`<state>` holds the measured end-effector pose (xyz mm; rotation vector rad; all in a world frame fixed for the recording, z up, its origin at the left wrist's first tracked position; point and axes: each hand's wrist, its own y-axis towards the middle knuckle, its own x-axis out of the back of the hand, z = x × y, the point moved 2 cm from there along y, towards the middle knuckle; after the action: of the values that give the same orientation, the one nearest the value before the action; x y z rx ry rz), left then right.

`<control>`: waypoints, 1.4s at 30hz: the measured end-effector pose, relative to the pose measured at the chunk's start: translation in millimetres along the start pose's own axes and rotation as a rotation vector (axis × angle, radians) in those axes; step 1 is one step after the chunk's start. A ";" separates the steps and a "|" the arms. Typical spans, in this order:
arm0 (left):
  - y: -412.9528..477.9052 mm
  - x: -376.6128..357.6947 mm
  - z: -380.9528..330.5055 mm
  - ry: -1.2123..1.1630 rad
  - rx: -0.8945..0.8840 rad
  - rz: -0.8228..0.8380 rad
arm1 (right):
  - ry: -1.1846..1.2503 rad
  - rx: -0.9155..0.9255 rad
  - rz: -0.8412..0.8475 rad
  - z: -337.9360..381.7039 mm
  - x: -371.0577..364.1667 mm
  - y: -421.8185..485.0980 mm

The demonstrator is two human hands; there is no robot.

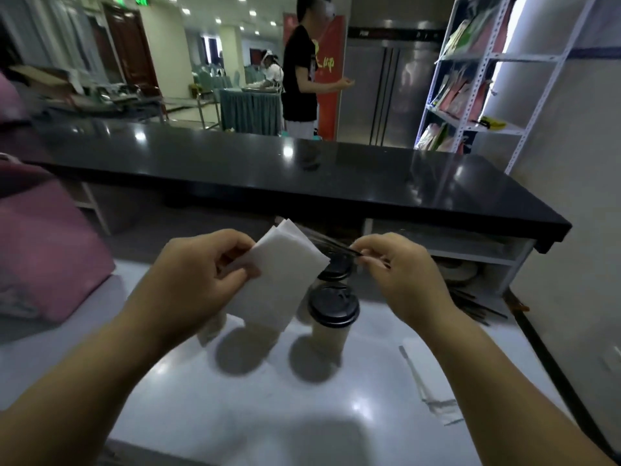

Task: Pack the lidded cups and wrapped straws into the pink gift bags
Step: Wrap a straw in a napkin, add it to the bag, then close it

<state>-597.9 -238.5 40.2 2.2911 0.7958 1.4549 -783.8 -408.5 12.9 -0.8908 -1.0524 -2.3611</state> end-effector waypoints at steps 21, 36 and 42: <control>-34.9 219.6 220.1 0.372 0.030 -0.115 | 0.076 0.234 0.098 232.2 -213.9 93.6; 45.4 326.3 395.2 0.489 0.031 -0.099 | -0.263 0.461 0.250 340.1 -331.2 240.5; 57.7 313.5 447.9 0.294 0.069 0.092 | -0.523 0.452 0.435 382.0 -372.0 276.3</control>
<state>-75.1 -80.7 103.8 2.2184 0.8409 1.8628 -209.1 -253.0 91.6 -1.4142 -1.3431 -1.4839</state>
